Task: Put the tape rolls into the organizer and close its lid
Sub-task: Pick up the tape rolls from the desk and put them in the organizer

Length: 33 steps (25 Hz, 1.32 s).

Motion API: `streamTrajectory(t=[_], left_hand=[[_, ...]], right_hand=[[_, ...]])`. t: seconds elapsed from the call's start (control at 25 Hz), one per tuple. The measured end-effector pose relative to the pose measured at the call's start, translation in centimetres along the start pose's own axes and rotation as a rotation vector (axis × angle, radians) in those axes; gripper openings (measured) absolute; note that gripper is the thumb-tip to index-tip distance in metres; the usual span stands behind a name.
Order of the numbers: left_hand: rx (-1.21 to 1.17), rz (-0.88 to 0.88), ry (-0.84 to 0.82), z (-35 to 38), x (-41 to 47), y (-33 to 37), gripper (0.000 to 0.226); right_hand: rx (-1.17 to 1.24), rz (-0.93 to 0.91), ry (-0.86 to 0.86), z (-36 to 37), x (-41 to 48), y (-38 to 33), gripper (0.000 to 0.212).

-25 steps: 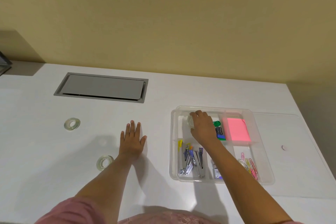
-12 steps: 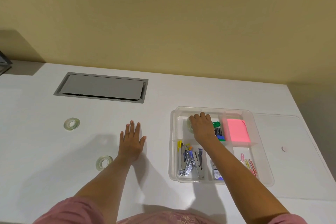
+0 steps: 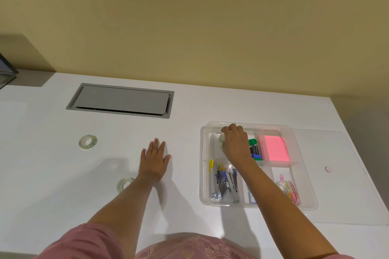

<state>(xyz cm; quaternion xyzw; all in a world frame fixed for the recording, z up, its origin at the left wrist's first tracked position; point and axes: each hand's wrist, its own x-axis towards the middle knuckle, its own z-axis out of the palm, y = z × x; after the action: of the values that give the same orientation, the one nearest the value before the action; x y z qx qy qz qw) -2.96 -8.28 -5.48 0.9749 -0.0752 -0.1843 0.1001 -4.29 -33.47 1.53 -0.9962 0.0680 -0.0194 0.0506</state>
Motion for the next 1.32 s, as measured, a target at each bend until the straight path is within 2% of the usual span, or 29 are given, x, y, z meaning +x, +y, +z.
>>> streamTrajectory(t=[0.08, 0.16, 0.2, 0.44, 0.56, 0.76, 0.92, 1.08, 1.16, 1.32], left_hand=[[0.032, 0.027, 0.042, -0.4, -0.7, -0.7, 0.064], [0.009, 0.054, 0.117, -0.7, -1.5, -1.8, 0.084], [-0.004, 0.066, 0.150, -0.8, -1.8, -2.4, 0.088], [0.009, 0.070, 0.183, -2.6, -3.4, -8.0, 0.080], [0.013, 0.061, 0.173, -3.1, -4.5, -11.7, 0.081], [-0.033, 0.044, 0.119, -2.9, -6.3, -16.7, 0.088], [-0.043, 0.060, 0.085, -2.3, -7.4, -19.3, 0.088], [-0.039, 0.095, 0.043, -1.9, -7.8, -21.0, 0.087], [-0.032, 0.115, 0.034, -2.0, -7.8, -21.1, 0.087], [-0.050, 0.131, 0.027, -2.3, -7.5, -20.8, 0.089]], right_hand=[[0.077, -0.005, 0.102, -0.4, -0.2, -1.4, 0.035], [0.153, -0.029, 0.121, -1.0, -0.7, -3.4, 0.034], [0.174, -0.035, 0.130, -1.1, -1.0, -4.4, 0.034], [0.206, -0.015, 0.033, -0.2, -3.1, -11.6, 0.030], [0.268, 0.038, -0.116, 1.3, -4.7, -15.9, 0.034], [0.374, 0.091, -0.248, 3.8, -7.1, -22.4, 0.040], [0.446, 0.109, -0.277, 4.8, -9.0, -26.1, 0.052], [0.381, 0.058, -0.332, 5.7, -10.7, -28.1, 0.067], [0.320, 0.021, -0.348, 6.1, -11.2, -28.5, 0.064], [0.285, 0.040, -0.299, 6.0, -11.2, -28.6, 0.045]])
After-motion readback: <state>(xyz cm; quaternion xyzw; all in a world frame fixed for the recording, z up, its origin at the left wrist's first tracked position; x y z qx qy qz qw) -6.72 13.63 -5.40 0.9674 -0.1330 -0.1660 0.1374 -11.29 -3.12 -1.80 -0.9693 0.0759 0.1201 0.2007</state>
